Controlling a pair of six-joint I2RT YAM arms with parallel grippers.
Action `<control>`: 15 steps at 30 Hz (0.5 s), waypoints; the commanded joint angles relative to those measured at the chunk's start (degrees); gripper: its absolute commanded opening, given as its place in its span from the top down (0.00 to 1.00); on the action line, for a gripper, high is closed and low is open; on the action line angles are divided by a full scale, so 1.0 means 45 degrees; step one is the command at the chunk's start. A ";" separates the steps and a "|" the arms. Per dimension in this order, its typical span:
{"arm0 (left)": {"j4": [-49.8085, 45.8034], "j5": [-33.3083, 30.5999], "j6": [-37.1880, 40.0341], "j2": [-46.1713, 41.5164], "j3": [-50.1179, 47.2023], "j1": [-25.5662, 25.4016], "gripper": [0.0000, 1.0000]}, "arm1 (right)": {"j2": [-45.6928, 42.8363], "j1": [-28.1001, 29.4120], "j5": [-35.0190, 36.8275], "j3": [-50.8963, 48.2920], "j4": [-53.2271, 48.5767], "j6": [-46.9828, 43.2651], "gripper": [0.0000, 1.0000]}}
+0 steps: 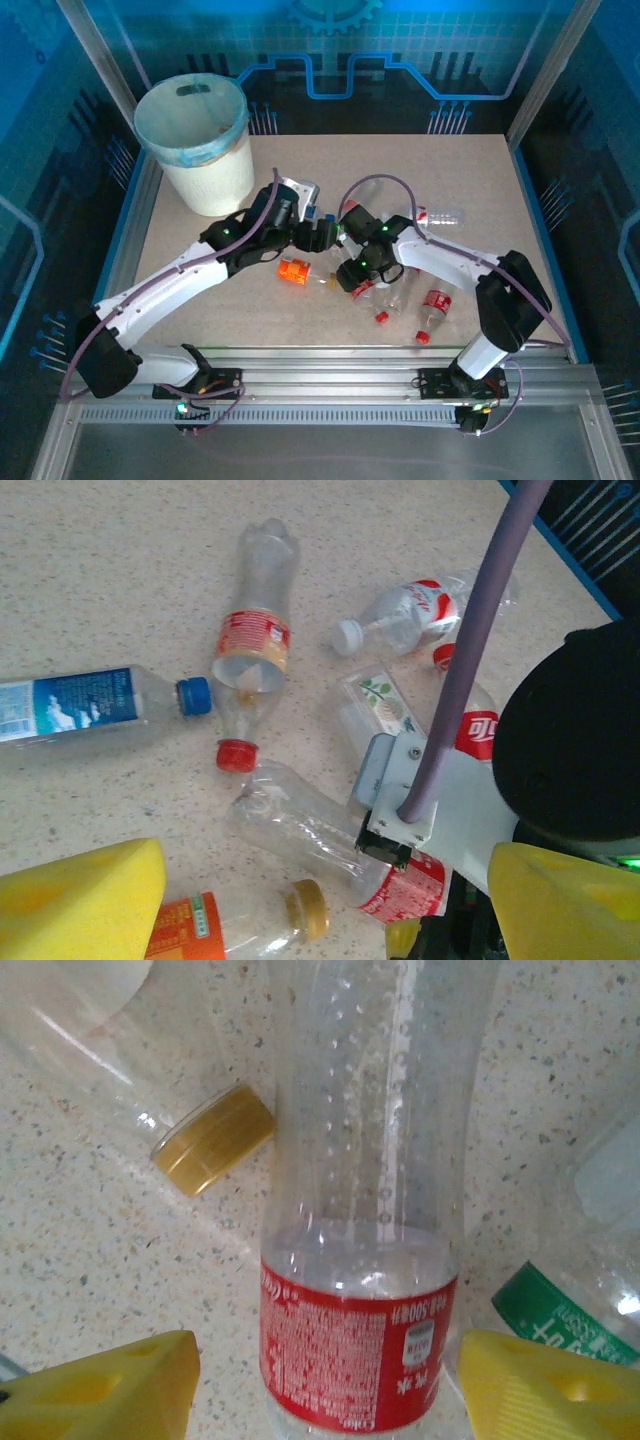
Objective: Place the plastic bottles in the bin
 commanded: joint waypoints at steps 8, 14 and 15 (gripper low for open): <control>-0.0819 -0.1908 0.1026 -0.1211 -0.0593 -0.0036 0.13 | 0.1431 0.0618 0.1124 0.0785 -0.0196 -0.0208 0.26; -0.0854 -0.2091 0.1179 -0.1482 -0.0789 0.0014 0.13 | 0.2169 0.0666 0.1324 0.1325 -0.0440 -0.0256 0.25; -0.0851 -0.2092 0.1229 -0.1527 -0.0829 0.0026 0.12 | 0.2254 0.0660 0.1333 0.1397 -0.0484 -0.0275 0.25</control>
